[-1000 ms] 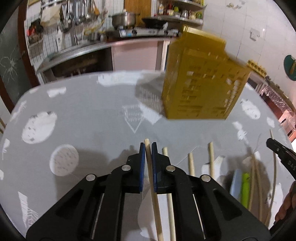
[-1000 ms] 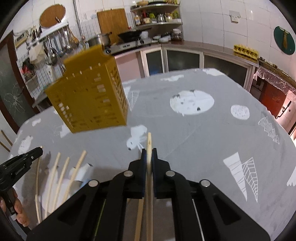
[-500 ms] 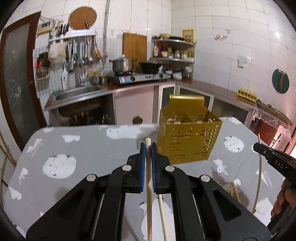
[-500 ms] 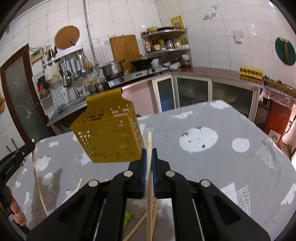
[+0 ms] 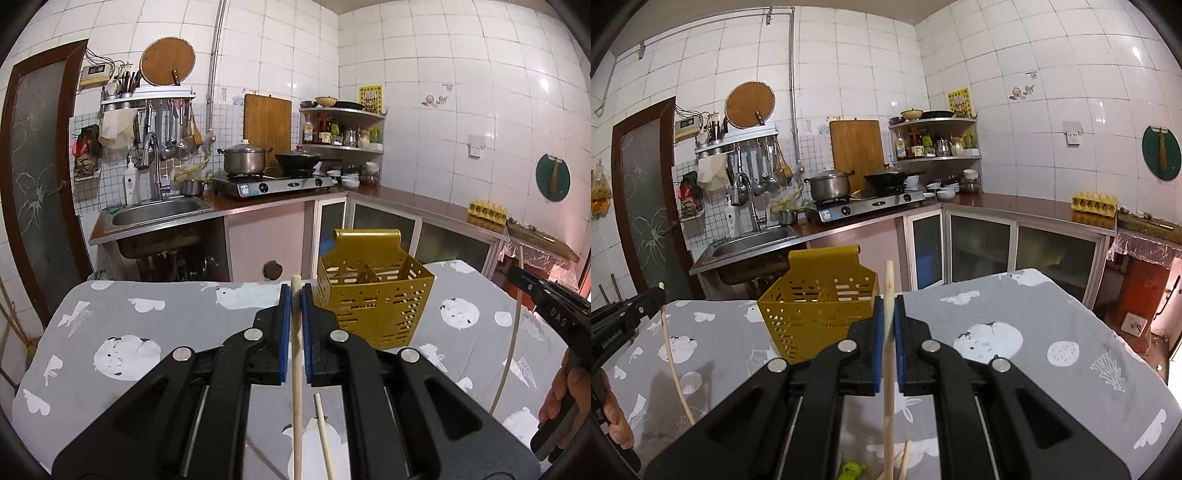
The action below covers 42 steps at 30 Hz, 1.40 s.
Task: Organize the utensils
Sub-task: 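Carry the chopsticks to the yellow holder and lower them in with both tools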
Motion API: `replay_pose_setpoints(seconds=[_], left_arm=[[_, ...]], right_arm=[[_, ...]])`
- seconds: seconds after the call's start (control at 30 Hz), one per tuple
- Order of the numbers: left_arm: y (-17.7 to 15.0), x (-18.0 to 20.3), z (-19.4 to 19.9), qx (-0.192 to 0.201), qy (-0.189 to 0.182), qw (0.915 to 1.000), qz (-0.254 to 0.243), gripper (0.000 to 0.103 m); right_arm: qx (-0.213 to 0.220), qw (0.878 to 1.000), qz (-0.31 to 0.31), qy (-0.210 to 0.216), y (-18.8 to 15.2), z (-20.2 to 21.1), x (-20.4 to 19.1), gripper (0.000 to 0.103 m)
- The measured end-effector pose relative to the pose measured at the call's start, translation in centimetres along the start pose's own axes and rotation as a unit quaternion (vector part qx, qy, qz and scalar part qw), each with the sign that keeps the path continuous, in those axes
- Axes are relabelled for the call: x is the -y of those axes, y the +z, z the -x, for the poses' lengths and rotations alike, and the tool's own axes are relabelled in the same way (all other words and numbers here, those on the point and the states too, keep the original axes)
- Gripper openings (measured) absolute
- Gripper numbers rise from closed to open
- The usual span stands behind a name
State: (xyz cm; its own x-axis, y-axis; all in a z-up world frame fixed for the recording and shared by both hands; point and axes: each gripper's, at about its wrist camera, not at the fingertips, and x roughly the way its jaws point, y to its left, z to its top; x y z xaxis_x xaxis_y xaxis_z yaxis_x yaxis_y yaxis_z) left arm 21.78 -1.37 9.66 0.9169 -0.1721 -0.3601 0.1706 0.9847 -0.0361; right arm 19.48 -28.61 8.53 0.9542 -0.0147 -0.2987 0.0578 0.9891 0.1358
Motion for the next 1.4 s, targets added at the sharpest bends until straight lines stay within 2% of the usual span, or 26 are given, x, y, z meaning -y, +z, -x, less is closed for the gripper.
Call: replay_pose_setpoints(seconds=[0.23,0.37,0.67,0.87,0.97,1.07,1.3,1.4], left_arm=[[1.2,-0.3,0.6,0.016,-0.007,0.9998,0.011,0.004],[3.2,0.3,1.2,0.037,-0.016,0.9992,0.007,0.004],[12.6,2.9,0.6,0.093,-0.051,0.9944,0.007,0.004],[16.8,5.1,-3.8,0.101,-0.049,0.9936,-0.001,0.004],[16.6,5.8,-6.7,0.098,-0.038,0.9944,-0.012,0.004],[15.0,5.7,-10.1,0.073,-0.035,0.9967,-0.006,0.004],[9.4,3.7,-16.2,0.006,-0.02,0.9997,0.009,0.004],[8.2,3.0,-16.7,-0.008,-0.014,0.9998,0.011,0.005]], right_arm=[[0.02,1.0,0.005,0.009,0.9,0.3,-0.5,0.006],[0.039,0.999,0.006,0.014,3.0,0.4,-0.9,0.006],[0.101,0.994,0.013,0.028,11.9,-1.5,-3.2,0.006],[0.125,0.992,0.008,0.031,15.7,-6.0,-4.4,0.006],[0.133,0.991,0.004,0.034,15.9,-8.7,-4.5,0.006],[0.131,0.991,0.008,0.033,14.8,-11.5,-4.4,0.006],[0.078,0.997,0.012,0.026,10.0,-16.3,-3.1,0.006],[0.057,0.998,0.017,0.019,8.8,-17.0,-2.8,0.006]])
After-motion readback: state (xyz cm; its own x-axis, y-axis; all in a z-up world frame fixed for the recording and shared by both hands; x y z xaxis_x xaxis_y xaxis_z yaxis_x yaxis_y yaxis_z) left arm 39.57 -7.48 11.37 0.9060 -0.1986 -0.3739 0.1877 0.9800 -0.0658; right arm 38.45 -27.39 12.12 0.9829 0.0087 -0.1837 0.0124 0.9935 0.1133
